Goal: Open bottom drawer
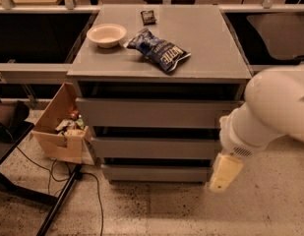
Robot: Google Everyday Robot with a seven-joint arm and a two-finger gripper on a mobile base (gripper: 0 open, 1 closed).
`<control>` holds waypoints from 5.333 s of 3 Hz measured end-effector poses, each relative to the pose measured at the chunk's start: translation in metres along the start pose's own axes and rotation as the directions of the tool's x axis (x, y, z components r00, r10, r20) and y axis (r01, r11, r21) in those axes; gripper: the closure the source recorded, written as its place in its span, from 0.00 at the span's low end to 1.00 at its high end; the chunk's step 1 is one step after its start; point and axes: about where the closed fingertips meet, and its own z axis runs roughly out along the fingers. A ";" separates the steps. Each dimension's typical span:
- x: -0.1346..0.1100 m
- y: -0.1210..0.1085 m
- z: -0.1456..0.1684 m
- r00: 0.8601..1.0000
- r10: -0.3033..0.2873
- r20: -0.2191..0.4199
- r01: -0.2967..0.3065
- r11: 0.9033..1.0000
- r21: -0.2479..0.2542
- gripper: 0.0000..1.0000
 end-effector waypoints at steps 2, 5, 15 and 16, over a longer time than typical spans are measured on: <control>0.015 -0.002 0.115 0.994 0.011 -0.109 -0.010 1.000 0.005 0.00; 0.016 0.025 0.189 0.986 -0.048 -0.160 0.040 0.998 -0.052 0.00; 0.070 -0.087 0.622 0.927 -0.356 -0.114 0.352 0.934 -0.054 0.17; 0.079 -0.086 0.622 0.935 -0.338 -0.109 0.333 0.941 -0.059 0.41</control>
Offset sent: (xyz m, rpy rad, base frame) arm 0.0135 0.0046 -0.0900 -0.0511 0.0449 -0.0087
